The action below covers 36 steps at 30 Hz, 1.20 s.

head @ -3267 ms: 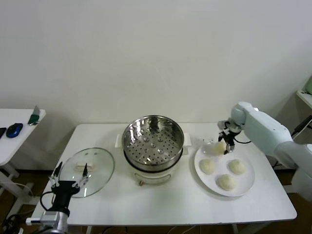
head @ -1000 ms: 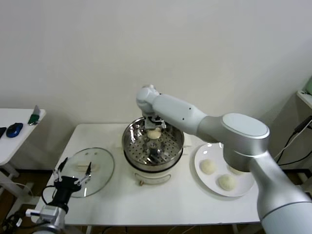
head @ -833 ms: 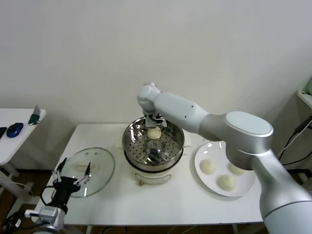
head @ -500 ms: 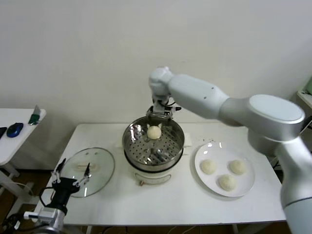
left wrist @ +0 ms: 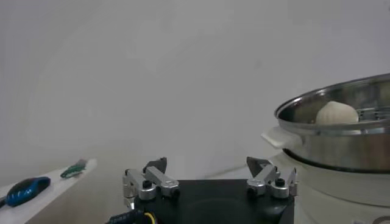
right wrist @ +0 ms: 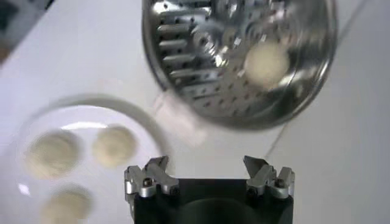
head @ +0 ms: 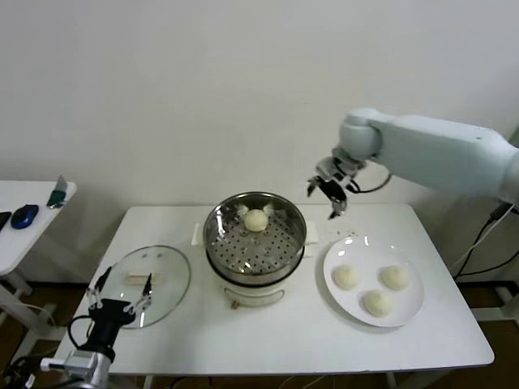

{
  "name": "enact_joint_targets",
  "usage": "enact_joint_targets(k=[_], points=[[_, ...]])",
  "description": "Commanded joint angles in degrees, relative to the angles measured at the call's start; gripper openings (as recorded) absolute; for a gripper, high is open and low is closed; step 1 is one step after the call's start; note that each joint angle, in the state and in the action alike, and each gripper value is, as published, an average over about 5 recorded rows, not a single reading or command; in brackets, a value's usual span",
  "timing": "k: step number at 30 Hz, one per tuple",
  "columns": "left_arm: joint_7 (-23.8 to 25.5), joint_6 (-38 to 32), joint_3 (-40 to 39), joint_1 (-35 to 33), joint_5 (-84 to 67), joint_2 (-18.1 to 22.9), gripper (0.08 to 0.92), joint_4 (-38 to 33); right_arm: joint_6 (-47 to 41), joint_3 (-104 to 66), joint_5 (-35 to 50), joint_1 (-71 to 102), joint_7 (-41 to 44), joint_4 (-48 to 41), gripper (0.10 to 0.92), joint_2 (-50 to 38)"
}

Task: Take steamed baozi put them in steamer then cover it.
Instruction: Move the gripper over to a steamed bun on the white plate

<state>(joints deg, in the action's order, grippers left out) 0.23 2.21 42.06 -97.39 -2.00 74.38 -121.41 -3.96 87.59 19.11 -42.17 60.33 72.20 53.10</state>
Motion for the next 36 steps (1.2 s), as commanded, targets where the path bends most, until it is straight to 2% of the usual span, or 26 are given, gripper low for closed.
enact_joint_targets(k=[1,6,13,36], points=[[-0.1,0.2,0.0,-0.6,0.2,0.4,0.823,-0.7,-14.5,1.8,6.2,7.9,-0.6,5.3,0.823,-13.1],[-0.2,0.2,0.5,-0.9,0.3,0.5,0.823,-0.5,-12.5,-4.4,-1.4,17.7,0.5,0.5,0.823,-11.1],[-0.7,0.1,1.0,-1.8,1.0,1.2,0.823,0.0,-11.6,-10.2,-5.1,26.1,-0.5,-5.1,0.823,-7.4],[-0.6,-1.0,0.8,-3.1,1.6,2.4,0.823,1.1,-9.6,-15.7,-7.0,30.8,-0.9,-14.2,0.823,-0.4]])
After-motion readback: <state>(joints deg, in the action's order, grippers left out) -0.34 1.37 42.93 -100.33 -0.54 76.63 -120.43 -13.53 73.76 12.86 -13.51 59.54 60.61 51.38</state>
